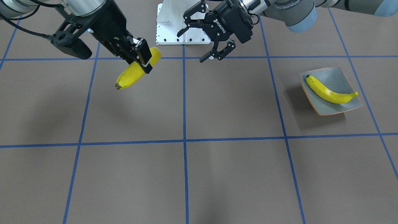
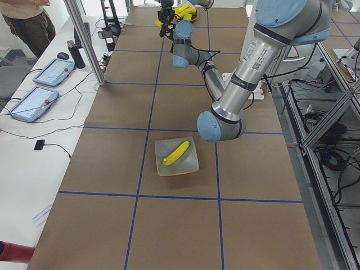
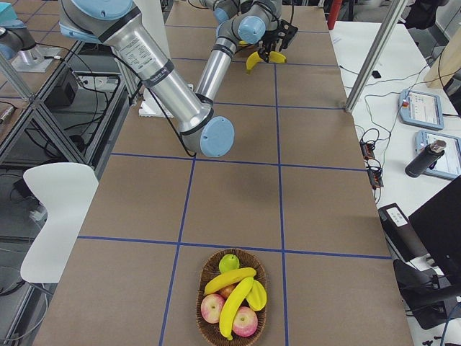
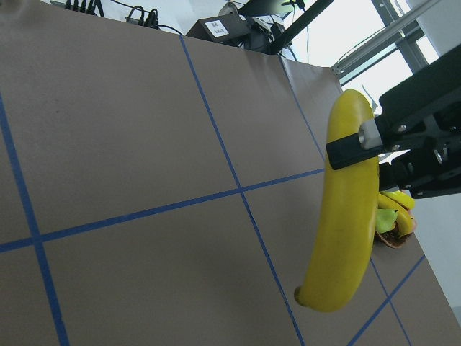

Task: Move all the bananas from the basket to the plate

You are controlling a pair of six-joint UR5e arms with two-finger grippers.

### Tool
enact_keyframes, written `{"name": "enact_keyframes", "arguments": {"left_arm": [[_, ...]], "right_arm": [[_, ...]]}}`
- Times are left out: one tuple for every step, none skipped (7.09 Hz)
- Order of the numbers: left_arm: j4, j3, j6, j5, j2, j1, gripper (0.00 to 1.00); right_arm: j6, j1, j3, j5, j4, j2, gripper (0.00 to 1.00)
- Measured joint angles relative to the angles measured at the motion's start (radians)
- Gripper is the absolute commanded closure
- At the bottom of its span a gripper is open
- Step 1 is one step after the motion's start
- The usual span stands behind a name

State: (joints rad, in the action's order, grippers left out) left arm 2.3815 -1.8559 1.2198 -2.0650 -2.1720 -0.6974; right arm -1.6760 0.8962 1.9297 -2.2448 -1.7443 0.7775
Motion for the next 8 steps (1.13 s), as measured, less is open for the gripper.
{"name": "enact_keyframes", "arguments": {"left_arm": [[0.021,0.015,0.001,0.000,-0.008,0.009,0.00],[0.029,0.021,0.001,0.000,-0.015,0.015,0.00],[0.032,0.019,0.003,0.000,-0.020,0.018,0.00],[0.034,0.016,0.008,0.000,-0.023,0.021,0.02],[0.040,0.014,0.016,0.000,-0.024,0.023,0.23],[0.048,0.014,0.020,0.000,-0.025,0.023,0.32],[0.052,0.014,0.022,0.000,-0.026,0.024,0.34],[0.054,0.014,0.022,0.000,-0.026,0.025,0.36]], "right_arm": [[-0.030,-0.012,-0.003,0.008,-0.001,-0.024,1.00],[-0.055,-0.026,-0.004,0.019,-0.002,-0.043,1.00],[-0.070,-0.039,-0.004,0.030,-0.003,-0.054,1.00],[-0.076,-0.050,-0.004,0.041,-0.003,-0.058,1.00],[-0.078,-0.062,-0.004,0.051,-0.003,-0.058,1.00],[-0.078,-0.070,-0.003,0.056,-0.003,-0.059,1.00],[-0.079,-0.075,0.000,0.058,-0.003,-0.060,1.00],[-0.079,-0.079,0.004,0.058,-0.003,-0.061,1.00]]}}
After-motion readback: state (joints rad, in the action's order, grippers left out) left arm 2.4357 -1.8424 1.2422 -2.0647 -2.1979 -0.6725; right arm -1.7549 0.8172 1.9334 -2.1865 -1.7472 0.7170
